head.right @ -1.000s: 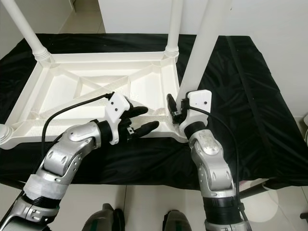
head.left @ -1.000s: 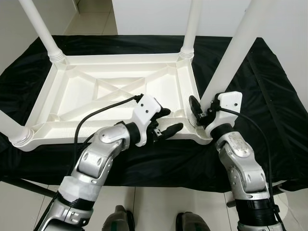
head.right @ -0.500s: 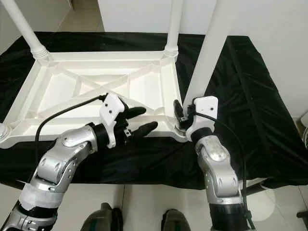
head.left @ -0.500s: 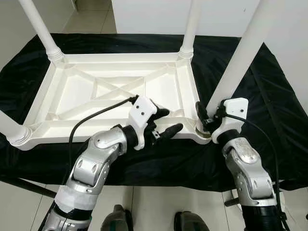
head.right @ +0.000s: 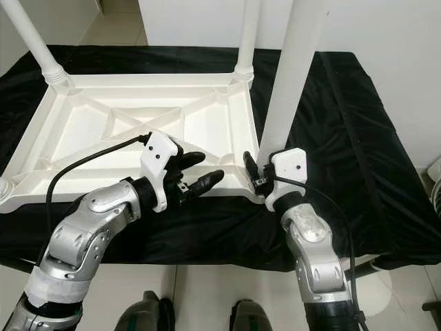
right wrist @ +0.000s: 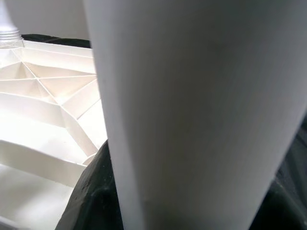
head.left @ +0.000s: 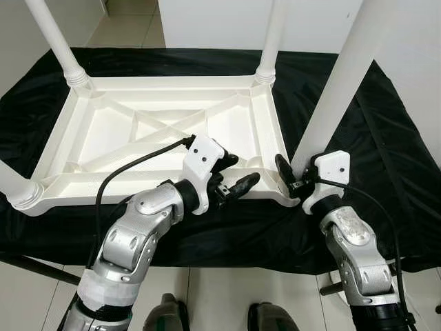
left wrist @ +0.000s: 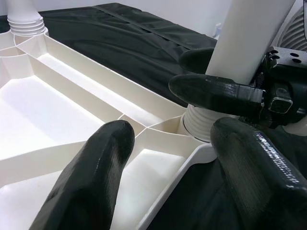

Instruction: Building children table

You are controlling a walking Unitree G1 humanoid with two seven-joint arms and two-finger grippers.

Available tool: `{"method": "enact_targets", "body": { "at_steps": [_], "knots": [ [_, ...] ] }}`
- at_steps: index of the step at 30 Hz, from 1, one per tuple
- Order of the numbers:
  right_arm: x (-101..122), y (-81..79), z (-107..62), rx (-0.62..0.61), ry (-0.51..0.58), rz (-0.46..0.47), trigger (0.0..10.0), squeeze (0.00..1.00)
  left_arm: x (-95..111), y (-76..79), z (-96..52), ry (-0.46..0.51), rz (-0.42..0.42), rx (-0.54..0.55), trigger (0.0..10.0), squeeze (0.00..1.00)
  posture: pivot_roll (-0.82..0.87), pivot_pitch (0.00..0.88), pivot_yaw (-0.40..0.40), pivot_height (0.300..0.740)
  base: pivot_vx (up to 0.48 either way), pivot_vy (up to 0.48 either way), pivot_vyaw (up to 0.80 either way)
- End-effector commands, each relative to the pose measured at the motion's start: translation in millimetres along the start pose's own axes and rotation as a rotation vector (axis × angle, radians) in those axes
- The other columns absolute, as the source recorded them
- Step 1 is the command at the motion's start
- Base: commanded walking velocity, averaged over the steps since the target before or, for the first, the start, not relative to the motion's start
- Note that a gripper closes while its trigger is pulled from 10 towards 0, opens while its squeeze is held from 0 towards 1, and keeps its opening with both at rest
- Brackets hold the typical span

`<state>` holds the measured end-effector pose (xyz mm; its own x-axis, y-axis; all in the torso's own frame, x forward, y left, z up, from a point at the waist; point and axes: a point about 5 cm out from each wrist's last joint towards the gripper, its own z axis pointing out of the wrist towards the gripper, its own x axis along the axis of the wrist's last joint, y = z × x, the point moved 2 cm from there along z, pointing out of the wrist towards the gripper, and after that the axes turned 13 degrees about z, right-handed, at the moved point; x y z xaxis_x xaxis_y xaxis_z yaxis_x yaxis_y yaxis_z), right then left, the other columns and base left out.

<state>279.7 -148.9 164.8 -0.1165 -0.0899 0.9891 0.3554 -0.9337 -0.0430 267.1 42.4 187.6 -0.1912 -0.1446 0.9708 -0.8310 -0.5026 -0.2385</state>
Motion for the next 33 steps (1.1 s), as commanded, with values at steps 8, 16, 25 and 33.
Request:
{"method": "enact_targets", "body": {
  "at_steps": [8, 16, 25, 33],
  "knots": [
    [-30, -0.1, -8.4, 0.058, -0.104, -0.060, 10.0, 0.00, 0, -1.1, -3.5, -0.027, -0.007, 0.016, 10.0, 0.00, -0.08, 0.097, 0.043, 0.740, 0.000, 0.000, 0.00],
    [-33, -5.8, -8.2, 0.121, -0.080, -0.053, 10.0, 0.00, 4, -0.6, -4.6, -0.032, -0.006, 0.015, 10.0, 0.00, -0.07, 0.098, 0.047, 0.740, 0.000, 0.000, 0.00],
    [-41, 7.2, -1.0, 0.053, -0.098, 0.181, 10.0, 0.00, 7, -1.7, -4.4, -0.030, -0.001, 0.019, 10.0, 0.00, -0.06, 0.100, 0.045, 0.740, 0.000, 0.000, 0.00],
    [-44, 8.0, -1.6, 0.046, -0.093, 0.207, 10.0, 0.00, 8, -0.9, -5.3, -0.034, -0.003, 0.021, 10.0, 0.00, -0.06, 0.099, 0.040, 0.740, 0.000, 0.000, 0.00]
  ]
}}
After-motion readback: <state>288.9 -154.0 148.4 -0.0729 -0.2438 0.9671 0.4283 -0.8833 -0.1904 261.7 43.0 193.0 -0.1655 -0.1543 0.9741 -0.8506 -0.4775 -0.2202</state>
